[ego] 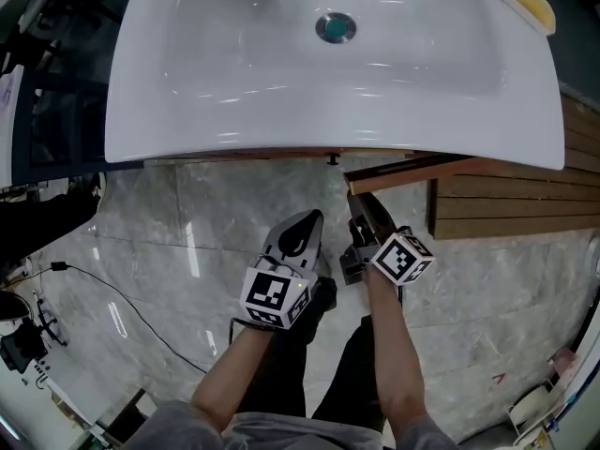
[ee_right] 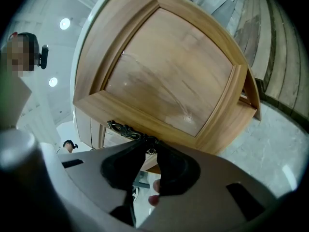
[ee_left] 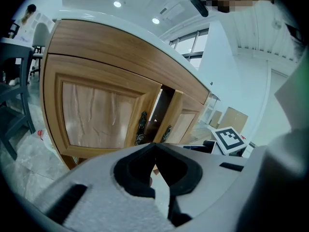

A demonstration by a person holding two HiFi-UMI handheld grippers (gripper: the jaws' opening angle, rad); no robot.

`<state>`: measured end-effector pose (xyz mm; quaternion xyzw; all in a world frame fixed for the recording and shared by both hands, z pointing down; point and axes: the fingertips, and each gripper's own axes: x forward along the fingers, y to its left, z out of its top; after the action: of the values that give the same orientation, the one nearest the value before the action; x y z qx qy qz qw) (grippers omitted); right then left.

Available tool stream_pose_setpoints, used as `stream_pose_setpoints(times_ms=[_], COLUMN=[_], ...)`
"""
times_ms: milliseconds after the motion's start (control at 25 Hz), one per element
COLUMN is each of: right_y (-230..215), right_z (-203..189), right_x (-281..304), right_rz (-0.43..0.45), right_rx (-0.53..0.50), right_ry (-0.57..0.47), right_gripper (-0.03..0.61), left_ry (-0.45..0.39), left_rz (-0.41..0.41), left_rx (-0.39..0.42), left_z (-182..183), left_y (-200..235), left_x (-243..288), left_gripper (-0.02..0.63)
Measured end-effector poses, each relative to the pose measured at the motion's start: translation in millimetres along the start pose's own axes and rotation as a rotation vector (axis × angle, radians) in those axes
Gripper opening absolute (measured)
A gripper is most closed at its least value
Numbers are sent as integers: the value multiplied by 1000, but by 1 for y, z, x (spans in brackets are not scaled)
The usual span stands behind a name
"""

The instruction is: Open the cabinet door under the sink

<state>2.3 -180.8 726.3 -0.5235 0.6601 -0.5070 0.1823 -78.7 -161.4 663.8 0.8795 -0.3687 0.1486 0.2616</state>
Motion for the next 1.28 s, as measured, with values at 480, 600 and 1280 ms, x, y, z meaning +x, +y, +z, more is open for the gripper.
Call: stream_pose_setpoints(times_ms=[480,600,1280], right_y=[-10,-14,-40], right_z=[-19,-23,-22], right_x=[-54,-72,-155], right_rz=[44,56,114], right_rx=[2,-6,-26], right_ry=[87,103,182], right_gripper=[80,80,80], left_ry=[-13,-17,-52], left_rz=[76,83,119], left_rx=[-16,-17,-44], left_z=[-28,-40,-72], left_y=[-46,-64,-126], left_x=[-19,-25,-32], left_gripper=[8,8,8])
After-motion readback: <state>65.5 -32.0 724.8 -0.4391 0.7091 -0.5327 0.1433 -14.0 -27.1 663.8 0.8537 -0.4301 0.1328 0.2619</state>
